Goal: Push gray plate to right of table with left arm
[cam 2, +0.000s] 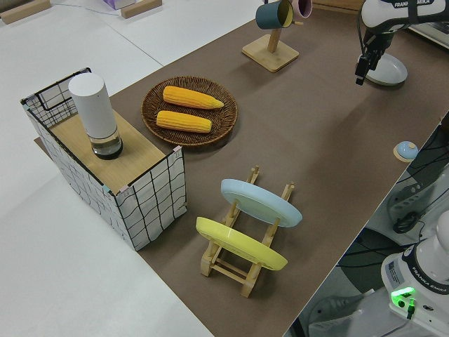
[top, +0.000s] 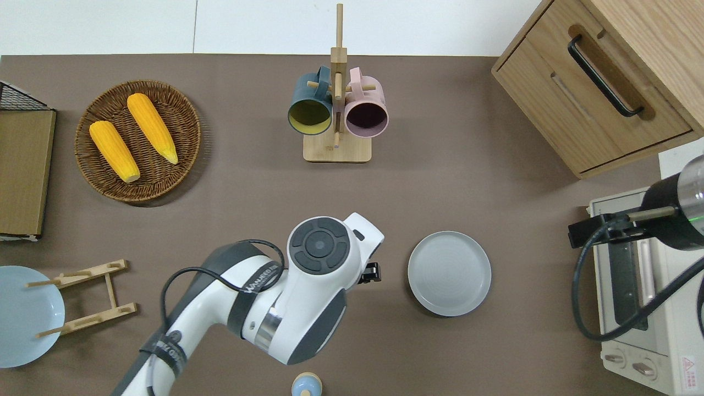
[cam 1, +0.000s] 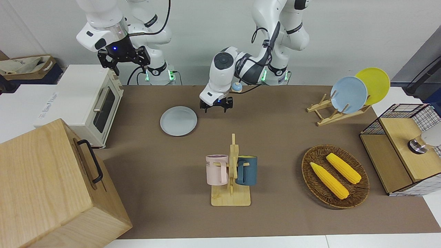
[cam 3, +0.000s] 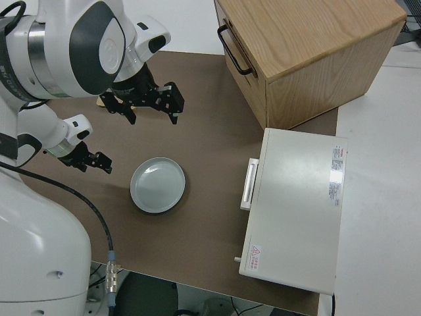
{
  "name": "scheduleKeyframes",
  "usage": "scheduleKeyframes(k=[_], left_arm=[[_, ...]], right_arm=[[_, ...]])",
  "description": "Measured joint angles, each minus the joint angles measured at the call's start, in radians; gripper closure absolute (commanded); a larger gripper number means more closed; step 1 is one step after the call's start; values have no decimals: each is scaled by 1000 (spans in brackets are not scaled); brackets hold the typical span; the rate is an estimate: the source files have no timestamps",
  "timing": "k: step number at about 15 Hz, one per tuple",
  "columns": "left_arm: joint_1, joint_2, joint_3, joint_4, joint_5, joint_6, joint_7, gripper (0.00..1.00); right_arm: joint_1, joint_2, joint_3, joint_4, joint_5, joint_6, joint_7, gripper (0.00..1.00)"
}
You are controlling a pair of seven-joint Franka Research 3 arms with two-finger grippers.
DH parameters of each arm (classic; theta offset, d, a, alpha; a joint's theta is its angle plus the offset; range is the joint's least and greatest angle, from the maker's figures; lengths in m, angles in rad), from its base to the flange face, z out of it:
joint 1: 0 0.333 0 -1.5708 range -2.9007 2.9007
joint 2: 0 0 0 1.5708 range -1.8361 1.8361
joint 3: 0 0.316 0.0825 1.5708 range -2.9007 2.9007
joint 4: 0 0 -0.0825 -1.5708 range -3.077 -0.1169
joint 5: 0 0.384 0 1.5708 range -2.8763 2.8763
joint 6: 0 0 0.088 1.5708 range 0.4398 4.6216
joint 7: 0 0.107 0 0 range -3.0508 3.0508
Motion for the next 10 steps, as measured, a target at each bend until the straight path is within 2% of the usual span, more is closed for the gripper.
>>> scheduleKeyframes(k=[6,10], left_arm=[[207,-84,11,-10,36,-103,206,0],[359,-117,15,44,51,-205,375,0]], right_arm=[[0,0,0,0,0,0,0,17],[0,0,0,0,0,0,0,17]])
